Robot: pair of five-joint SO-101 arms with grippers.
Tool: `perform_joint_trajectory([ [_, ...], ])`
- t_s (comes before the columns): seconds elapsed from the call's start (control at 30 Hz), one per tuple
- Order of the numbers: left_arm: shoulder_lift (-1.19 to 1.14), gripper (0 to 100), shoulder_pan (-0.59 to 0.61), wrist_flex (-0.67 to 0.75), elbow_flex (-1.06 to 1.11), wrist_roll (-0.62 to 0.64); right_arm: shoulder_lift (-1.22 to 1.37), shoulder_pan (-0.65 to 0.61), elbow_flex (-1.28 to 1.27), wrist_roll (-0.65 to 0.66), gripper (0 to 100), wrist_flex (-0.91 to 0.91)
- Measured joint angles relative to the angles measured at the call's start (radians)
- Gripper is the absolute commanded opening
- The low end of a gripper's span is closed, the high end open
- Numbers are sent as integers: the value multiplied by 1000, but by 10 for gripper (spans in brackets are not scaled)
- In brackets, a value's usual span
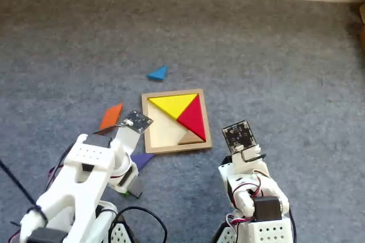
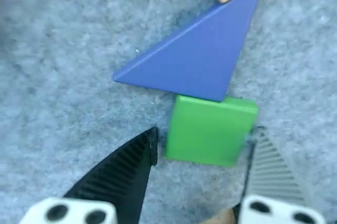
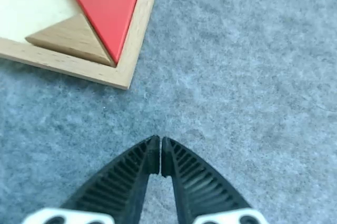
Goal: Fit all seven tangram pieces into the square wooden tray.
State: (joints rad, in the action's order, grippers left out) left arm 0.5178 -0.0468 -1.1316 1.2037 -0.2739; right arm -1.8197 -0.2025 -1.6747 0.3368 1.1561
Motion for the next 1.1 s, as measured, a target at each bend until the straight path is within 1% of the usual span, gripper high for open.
perform_joint_trajectory([
  [0.07, -32, 148, -2, -2, -20, 2, 0, 0, 0, 0, 24, 0],
  [0.23, -52, 139, -5, -2, -29, 3, 0, 0, 0, 0, 24, 0],
  [0.4, -51, 76, -26, -2, -29, 3, 0, 5, 0, 0, 24, 0],
  [0.6, 92, 82, -31, -21, -25, 2, 0, 57, 0, 0, 24, 0],
  [0.73, 213, 82, -32, -78, -25, 3, 0, 58, 0, 0, 24, 0],
  [0.9, 319, 78, -34, -97, -28, 3, 0, 58, 0, 0, 24, 0],
  [1.0, 334, 79, -34, -137, -89, 2, 0, 58, 0, 0, 24, 0],
  [1.1, 338, 78, -34, -180, -187, 38, 0, 58, 0, 0, 24, 0],
])
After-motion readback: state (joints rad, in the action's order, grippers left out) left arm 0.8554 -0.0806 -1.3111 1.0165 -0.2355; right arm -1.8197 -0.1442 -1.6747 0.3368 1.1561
